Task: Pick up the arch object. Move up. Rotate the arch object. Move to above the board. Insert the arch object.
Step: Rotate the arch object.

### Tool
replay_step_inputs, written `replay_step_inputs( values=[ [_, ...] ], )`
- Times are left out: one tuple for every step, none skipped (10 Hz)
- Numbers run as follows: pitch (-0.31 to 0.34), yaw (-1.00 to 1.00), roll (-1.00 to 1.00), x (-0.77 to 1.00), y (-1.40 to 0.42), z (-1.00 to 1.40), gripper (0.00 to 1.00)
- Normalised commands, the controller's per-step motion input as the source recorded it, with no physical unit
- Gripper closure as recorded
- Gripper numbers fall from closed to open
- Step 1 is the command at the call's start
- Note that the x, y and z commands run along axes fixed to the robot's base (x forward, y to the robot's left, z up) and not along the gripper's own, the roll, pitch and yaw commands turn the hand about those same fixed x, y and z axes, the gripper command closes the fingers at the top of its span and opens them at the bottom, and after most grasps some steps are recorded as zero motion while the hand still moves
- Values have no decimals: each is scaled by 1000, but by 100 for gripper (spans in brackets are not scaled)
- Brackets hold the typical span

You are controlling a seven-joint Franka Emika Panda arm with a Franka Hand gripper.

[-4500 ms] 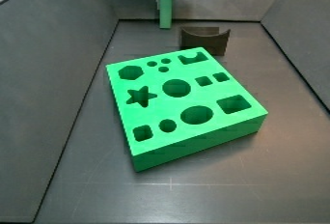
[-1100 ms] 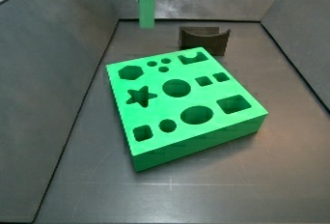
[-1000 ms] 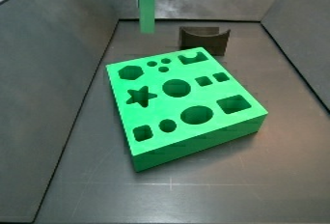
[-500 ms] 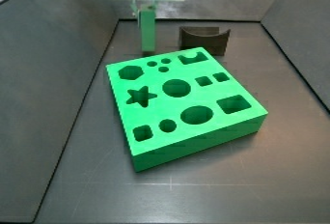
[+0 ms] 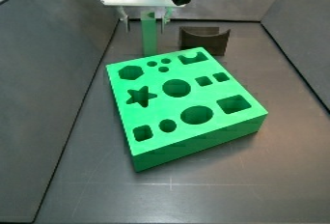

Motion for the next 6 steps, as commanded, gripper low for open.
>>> replay_step_inputs(
  values=[
    [-4,13,226,-10,-7,0,0],
    [-4,13,226,-10,-7,0,0],
    [-4,14,226,-10,-7,0,0],
    [-4,14,226,-10,-7,0,0],
    [-4,14,225,-10,-7,0,0],
    [-4,14,225,-10,-7,0,0]
  ],
)
